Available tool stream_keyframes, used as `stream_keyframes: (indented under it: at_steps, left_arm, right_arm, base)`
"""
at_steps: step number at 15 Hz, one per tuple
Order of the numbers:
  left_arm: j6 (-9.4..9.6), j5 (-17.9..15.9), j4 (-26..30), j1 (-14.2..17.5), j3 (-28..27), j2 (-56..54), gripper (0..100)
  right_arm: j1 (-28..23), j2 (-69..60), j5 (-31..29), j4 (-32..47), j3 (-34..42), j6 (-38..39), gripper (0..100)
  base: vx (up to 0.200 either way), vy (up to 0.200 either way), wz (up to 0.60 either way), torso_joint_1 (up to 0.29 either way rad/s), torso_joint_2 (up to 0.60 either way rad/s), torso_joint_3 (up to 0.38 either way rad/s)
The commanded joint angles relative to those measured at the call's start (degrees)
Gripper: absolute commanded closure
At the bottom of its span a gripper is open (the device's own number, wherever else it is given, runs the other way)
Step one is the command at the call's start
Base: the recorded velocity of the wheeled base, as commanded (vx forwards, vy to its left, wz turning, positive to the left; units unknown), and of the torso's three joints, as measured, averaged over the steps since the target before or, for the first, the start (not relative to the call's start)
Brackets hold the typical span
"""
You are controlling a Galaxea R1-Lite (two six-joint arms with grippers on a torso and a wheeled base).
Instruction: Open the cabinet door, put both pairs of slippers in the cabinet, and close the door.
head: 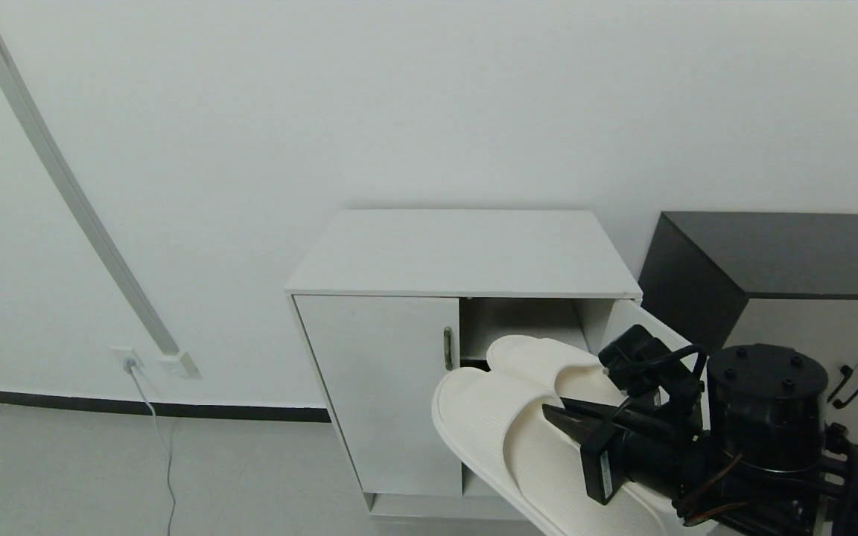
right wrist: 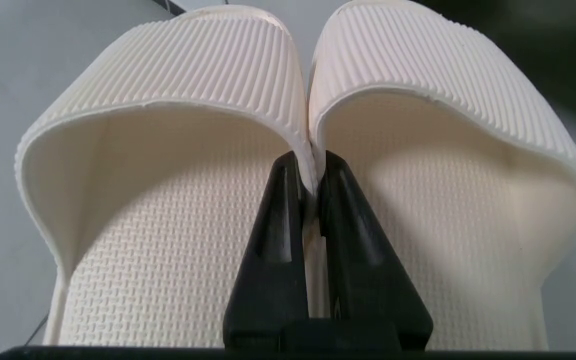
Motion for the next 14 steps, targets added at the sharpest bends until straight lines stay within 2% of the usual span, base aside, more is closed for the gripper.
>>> stream_keyframes:
  at_steps: [1, 14]
  left_arm:
    - [-0.04, -0.01, 0.0, 0.01, 0.0, 0.07, 100]
    - [0.4, 0.07, 0.0, 0.01, 0.0, 0.07, 100]
  right_arm:
    - [0.02, 0.59, 0.0, -0.17, 0.05, 0.02, 100]
    - [-0.33, 2.17, -0.08, -1.14, -0.04, 0.02, 100]
  base:
    - [0.0, 0.0, 0.0, -0.183, 0.43, 0.246]
    - [0.0, 0.0, 0.0, -0.212, 0.53, 0.315]
